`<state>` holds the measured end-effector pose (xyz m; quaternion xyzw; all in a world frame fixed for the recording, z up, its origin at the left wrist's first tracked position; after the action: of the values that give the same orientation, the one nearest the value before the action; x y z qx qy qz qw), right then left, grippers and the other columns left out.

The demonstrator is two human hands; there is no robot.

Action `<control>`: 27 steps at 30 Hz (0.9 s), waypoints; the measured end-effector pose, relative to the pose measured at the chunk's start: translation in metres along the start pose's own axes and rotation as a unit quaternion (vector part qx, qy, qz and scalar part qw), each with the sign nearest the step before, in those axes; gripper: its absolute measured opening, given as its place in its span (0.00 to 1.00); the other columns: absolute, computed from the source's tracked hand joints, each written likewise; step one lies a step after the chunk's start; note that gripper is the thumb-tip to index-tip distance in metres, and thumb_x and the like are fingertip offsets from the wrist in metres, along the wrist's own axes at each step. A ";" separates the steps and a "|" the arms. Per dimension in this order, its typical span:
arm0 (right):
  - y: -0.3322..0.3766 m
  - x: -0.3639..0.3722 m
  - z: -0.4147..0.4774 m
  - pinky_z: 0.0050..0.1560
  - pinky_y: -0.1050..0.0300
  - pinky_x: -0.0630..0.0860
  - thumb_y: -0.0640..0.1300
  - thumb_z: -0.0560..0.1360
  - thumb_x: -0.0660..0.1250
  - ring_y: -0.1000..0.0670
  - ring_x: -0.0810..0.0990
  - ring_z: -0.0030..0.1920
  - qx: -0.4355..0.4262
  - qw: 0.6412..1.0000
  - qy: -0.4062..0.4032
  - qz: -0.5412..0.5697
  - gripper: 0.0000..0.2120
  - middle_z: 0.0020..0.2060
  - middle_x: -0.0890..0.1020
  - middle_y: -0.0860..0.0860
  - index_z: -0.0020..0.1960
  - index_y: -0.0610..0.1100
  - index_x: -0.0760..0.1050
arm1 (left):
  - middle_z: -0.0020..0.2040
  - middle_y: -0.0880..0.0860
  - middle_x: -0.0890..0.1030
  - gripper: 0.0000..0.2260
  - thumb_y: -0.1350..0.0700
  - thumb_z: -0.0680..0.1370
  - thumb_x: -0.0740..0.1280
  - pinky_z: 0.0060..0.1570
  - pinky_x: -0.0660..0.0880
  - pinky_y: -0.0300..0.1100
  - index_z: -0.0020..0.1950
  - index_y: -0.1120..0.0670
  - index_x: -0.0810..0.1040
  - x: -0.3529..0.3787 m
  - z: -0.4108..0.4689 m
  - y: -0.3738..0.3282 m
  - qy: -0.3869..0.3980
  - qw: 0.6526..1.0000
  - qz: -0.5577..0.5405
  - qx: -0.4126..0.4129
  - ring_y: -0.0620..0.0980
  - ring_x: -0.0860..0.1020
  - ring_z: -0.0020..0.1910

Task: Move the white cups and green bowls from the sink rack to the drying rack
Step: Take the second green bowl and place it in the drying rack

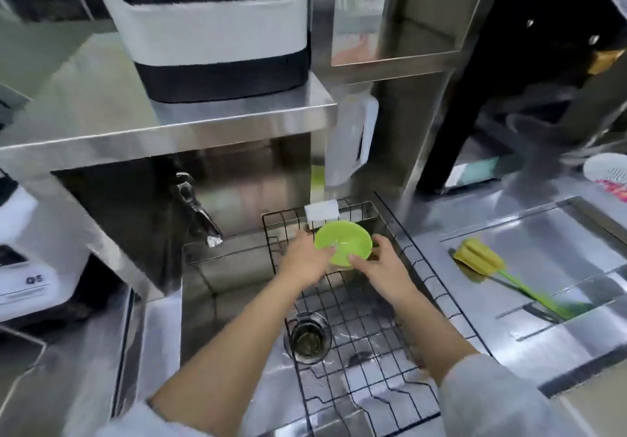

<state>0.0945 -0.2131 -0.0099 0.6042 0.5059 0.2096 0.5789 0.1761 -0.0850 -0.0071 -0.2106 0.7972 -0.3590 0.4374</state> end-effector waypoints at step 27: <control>-0.006 -0.015 0.019 0.38 0.47 0.83 0.28 0.69 0.56 0.45 0.80 0.49 -0.026 0.991 0.005 0.130 0.24 0.51 0.79 0.47 0.58 0.49 0.70 | 0.48 0.54 0.82 0.17 0.43 0.69 0.69 0.57 0.69 0.58 0.50 0.51 0.77 0.023 -0.020 -0.001 0.144 0.879 -0.442 -0.111 0.57 0.79 0.49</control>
<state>0.1017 -0.2364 -0.0151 0.6483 0.4205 0.2989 0.5599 0.1467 -0.0928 -0.0112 -0.5341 0.7101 -0.4503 0.0877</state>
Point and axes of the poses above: each hand's wrist, its own z-axis towards the middle knuckle, its own x-axis out of the palm, y = z × x, the point moved 7 cm from there along z, towards the middle knuckle
